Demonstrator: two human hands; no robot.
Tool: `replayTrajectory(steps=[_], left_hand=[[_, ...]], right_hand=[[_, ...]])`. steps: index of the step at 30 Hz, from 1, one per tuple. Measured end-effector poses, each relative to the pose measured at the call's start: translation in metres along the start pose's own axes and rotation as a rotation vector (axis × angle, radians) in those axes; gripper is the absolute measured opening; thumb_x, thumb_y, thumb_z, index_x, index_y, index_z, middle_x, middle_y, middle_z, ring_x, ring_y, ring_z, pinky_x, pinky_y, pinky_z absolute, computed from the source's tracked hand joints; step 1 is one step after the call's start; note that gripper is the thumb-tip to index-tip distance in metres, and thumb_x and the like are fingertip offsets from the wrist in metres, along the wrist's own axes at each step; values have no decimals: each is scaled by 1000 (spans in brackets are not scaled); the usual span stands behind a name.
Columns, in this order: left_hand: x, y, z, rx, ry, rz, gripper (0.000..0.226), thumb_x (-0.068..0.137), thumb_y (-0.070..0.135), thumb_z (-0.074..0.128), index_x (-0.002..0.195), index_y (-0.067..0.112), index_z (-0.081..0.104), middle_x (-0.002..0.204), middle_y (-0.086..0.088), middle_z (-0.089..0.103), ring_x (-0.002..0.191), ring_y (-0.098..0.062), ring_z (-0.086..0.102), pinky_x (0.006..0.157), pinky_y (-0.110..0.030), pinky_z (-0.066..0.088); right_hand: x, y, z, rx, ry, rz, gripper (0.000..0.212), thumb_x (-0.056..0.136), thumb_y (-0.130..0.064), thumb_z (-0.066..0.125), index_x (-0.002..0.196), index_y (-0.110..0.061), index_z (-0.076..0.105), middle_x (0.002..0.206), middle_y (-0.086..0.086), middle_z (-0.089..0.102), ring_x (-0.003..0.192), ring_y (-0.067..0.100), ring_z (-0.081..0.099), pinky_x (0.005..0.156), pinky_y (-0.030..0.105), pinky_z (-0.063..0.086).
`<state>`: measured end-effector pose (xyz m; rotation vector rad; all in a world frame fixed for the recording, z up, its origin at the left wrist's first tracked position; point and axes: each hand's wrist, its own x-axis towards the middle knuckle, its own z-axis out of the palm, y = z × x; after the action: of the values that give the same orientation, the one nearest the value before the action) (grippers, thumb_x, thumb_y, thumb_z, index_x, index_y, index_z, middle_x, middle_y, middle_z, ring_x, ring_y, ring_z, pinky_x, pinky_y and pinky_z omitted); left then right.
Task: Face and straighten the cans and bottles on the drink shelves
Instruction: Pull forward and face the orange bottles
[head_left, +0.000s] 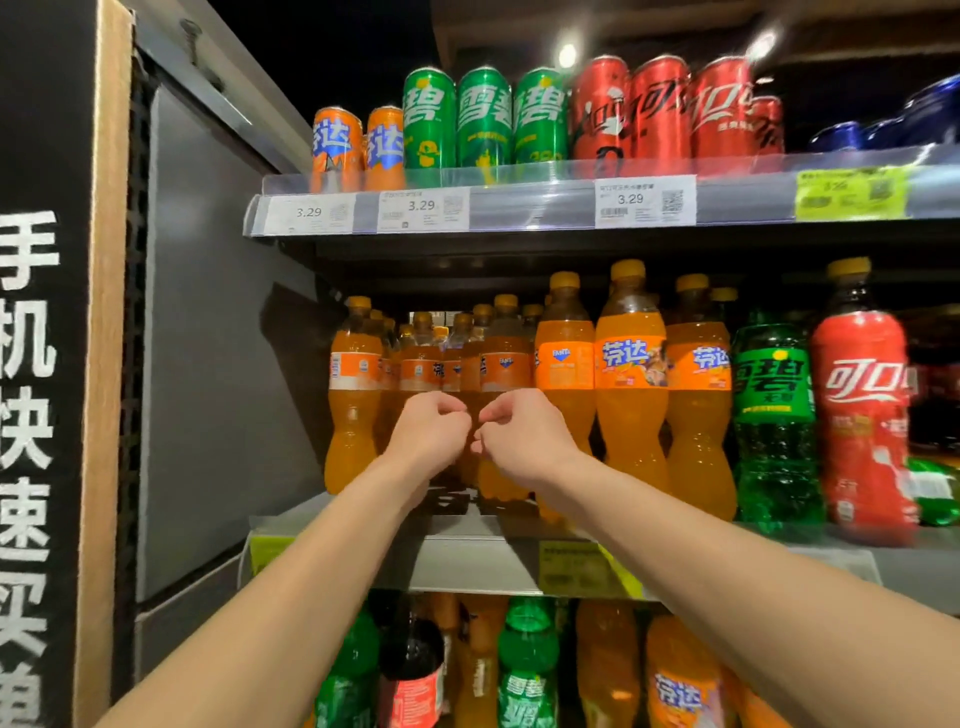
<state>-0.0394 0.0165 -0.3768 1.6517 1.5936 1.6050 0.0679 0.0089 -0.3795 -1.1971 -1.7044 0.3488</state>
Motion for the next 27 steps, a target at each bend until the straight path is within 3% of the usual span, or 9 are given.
replayTrajectory(steps=[3, 5, 10, 12, 16, 18, 21, 27], left_hand=[[4, 1, 19, 72, -125, -44, 44, 97, 23, 63, 138, 17, 49, 137, -5, 54, 120, -23, 55, 92, -36, 51], [6, 2, 28, 88, -171, -69, 59, 94, 24, 67, 146, 16, 40, 143, -7, 50, 129, -28, 50, 100, -42, 48], [12, -1, 37, 186, -159, -58, 62, 94, 28, 68, 145, 12, 37, 142, -11, 49, 128, -29, 51, 100, -39, 47], [13, 0, 35, 259, -125, -26, 58, 93, 30, 69, 141, 13, 41, 138, -11, 52, 123, -28, 54, 98, -38, 49], [9, -1, 19, 362, -59, 26, 48, 89, 36, 73, 126, 17, 50, 120, -6, 60, 106, -23, 61, 87, -34, 53], [2, -4, 6, 400, -11, 52, 45, 88, 38, 74, 122, 18, 52, 116, -4, 62, 102, -22, 63, 86, -34, 55], [-9, -10, -21, 444, 49, 64, 44, 88, 41, 74, 119, 19, 52, 112, -2, 63, 102, -22, 65, 87, -35, 56], [-23, -20, -74, 559, 112, 38, 43, 88, 46, 71, 114, 19, 51, 111, -1, 61, 96, -19, 64, 85, -33, 55]], right_hand=[[-14, 13, -21, -93, -42, -43, 27, 101, -12, 56, 125, -15, 67, 121, 3, 66, 111, 18, 61, 88, 28, 52], [-20, 20, -30, -123, -75, -55, 30, 102, -14, 54, 130, -16, 65, 123, 2, 66, 113, 17, 60, 87, 27, 51], [-27, 25, -35, -161, -107, -86, 39, 103, -18, 54, 142, -16, 55, 137, 1, 61, 126, 18, 57, 106, 33, 48], [-27, 22, -33, -166, -97, -79, 41, 102, -18, 56, 143, -14, 54, 137, 2, 61, 125, 18, 57, 101, 29, 48], [-22, 13, -18, -166, -105, -52, 30, 102, -18, 58, 131, -12, 58, 117, 1, 64, 97, 13, 58, 72, 18, 44], [-20, 8, -7, -154, -120, -37, 30, 102, -17, 58, 131, -15, 53, 114, -1, 58, 93, 12, 54, 66, 16, 42], [-18, -6, 13, -152, -175, -42, 32, 101, -17, 60, 132, -18, 49, 116, -4, 54, 96, 12, 52, 75, 21, 44], [-16, -34, 52, -62, -334, -52, 25, 99, -18, 63, 122, -17, 55, 114, 2, 63, 98, 18, 62, 78, 25, 52]])
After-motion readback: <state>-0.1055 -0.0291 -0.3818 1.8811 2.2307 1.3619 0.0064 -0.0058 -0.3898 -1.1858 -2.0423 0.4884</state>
